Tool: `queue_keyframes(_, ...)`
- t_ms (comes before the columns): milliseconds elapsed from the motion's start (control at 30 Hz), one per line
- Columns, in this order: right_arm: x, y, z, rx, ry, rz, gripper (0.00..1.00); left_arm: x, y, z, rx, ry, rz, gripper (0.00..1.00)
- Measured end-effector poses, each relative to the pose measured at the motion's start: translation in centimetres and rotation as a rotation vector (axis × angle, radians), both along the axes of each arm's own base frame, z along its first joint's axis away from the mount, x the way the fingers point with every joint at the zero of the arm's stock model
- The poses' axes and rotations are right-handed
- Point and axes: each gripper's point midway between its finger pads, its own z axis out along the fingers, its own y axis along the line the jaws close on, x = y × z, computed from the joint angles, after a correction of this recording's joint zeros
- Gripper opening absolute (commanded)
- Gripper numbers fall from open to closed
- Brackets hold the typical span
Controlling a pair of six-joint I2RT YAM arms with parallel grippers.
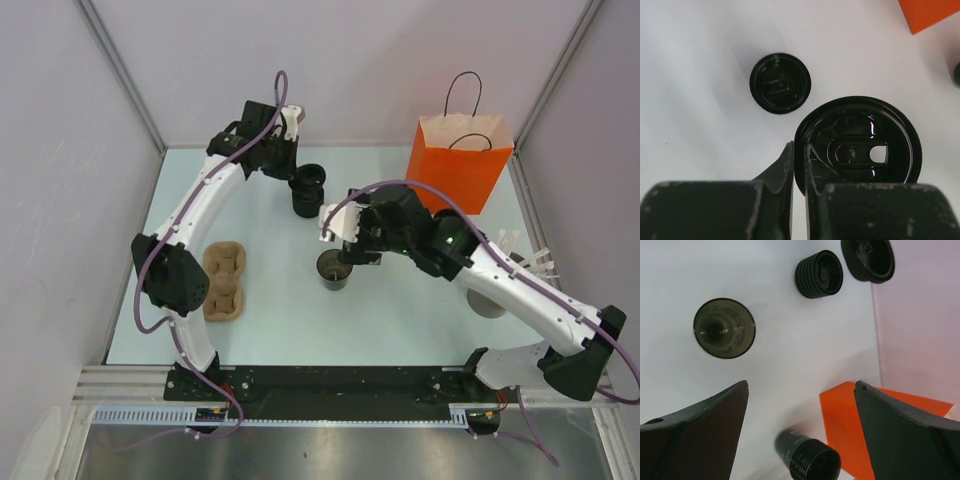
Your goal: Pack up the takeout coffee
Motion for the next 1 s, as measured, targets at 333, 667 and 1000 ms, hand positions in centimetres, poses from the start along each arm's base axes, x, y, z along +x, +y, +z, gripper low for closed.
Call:
queue_keyframes(333, 2.3, 6.3, -2.1, -0.153, -0.199, 0.008, 0.87, -3.8, 0.2, -2.4, 0.059, 0.172, 0.034, 0.0)
queue_keyframes(667, 5.2, 10.6, -4.8, -0.181, -0.283, -0.009, 0.76, -6.1, 0.1, -2.6, 0.047, 0.234, 0.003, 0.0)
queue_keyframes(1000, 7.0, 11.3, -4.3, -0.149, -0.327, -0.032, 0.39, -7.4, -0.9, -1.5, -0.017, 0.248, -0.055, 0.0)
